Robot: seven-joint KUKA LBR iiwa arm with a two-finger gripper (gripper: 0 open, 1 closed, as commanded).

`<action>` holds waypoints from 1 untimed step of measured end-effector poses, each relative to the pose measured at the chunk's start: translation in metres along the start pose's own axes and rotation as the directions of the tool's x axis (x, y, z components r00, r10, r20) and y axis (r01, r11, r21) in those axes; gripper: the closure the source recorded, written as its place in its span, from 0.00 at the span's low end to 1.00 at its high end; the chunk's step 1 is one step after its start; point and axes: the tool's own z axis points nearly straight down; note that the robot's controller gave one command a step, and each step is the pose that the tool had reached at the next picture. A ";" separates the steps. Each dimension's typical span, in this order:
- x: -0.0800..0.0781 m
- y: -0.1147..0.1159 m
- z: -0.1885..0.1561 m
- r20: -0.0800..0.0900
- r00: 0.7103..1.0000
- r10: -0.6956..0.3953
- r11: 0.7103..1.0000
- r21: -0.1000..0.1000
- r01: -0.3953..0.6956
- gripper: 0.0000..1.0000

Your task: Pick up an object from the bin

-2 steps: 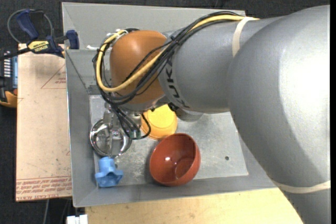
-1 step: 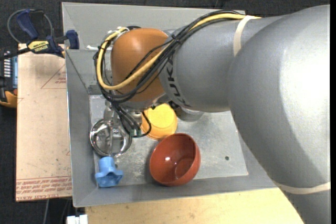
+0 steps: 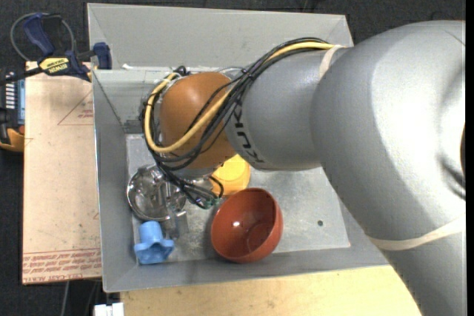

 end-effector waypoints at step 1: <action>0.000 0.001 -0.001 0.004 1.000 0.024 1.000 -0.001 -0.024 0.00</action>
Offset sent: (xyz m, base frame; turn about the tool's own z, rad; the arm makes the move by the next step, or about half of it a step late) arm 0.0004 0.0005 0.0012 0.0018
